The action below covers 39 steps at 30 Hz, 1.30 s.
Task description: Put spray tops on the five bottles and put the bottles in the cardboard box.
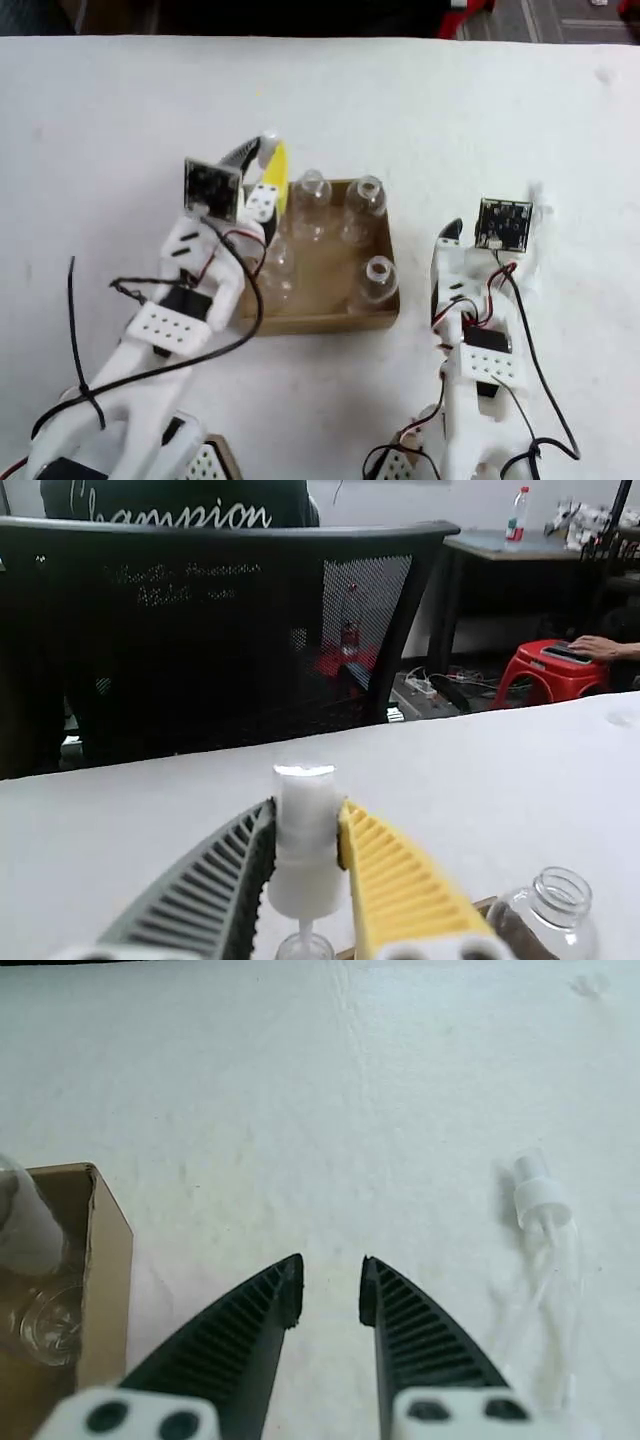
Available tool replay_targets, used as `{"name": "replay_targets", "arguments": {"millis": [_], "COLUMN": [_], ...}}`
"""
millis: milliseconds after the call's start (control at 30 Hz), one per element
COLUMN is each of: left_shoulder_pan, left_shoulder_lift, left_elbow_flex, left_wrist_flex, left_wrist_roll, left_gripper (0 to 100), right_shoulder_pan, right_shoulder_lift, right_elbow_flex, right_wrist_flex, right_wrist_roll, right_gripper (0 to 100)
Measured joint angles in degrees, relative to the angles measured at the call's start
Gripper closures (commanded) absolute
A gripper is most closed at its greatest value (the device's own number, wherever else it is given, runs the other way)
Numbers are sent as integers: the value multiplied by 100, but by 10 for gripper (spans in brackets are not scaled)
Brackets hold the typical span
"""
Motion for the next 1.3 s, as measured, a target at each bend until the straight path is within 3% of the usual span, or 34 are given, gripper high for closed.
{"name": "replay_targets", "arguments": {"millis": [400,600,1300], "left_shoulder_pan": [0,-9,-176], "left_shoulder_lift": [-26,-9,-193], "left_elbow_flex": [404,712,738], "left_wrist_flex": [-554,-484,-360], "left_wrist_roll": [-9,-9,299], "left_gripper": [960,747,793], "right_shoulder_pan": [0,0,0], "right_shoulder_lift": [0,0,0], "right_elbow_flex": [0,0,0], "right_wrist_flex": [0,0,0], "right_wrist_roll": [0,0,0], "right_gripper": [918,918,918]}}
